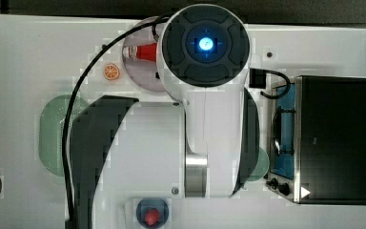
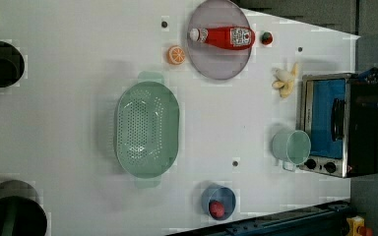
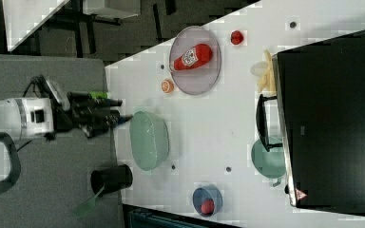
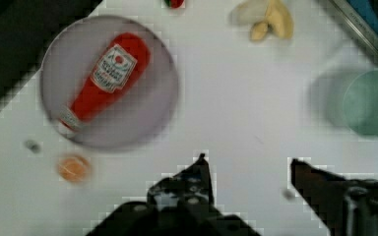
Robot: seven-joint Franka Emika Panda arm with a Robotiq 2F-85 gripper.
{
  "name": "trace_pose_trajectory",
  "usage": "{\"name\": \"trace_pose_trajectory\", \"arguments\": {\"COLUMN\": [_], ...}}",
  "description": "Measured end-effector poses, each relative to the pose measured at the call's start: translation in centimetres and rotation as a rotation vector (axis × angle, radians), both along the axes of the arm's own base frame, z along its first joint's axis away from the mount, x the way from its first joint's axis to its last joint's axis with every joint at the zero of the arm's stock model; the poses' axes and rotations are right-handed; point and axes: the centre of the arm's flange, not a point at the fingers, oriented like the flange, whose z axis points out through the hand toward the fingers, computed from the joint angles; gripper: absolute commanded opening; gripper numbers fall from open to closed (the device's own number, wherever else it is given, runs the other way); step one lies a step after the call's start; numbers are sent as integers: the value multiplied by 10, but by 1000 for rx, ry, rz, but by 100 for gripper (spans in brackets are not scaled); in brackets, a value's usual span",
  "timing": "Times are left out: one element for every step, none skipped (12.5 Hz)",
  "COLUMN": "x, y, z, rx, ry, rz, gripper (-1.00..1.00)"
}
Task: Drag strainer left to right.
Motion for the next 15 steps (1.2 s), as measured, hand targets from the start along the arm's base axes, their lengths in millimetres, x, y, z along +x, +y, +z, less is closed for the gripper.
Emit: {"name": "trace_pose_trajectory", "arguments": {"x": [-42, -82, -110, -128, -141, -148, -151, -150, -144, -132, -113, -93, -77, -70, -71], "y": [-3, -8, -15, -21, -25, -26, -21, -13, 4, 27, 60, 98, 140, 182, 220], "z": [-8, 2, 26, 61, 95, 127, 154, 165, 163, 152, 129, 95, 51, 1, -49], "rx": [-6, -8, -2, 11, 24, 25, 27, 31, 52, 62, 36, 27, 29, 6, -6], "ry": [128, 191, 157, 72, -19, -111, -197, -235, -242, -231, -191, -146, -79, 7, 94], "rz": [-17, -42, -65, -82, -93, -100, -94, -87, -73, -61, -64, -69, -83, -90, -123], "gripper": [59, 82, 100, 100, 100, 100, 100, 100, 100, 100, 100, 100, 100, 100, 100]}}
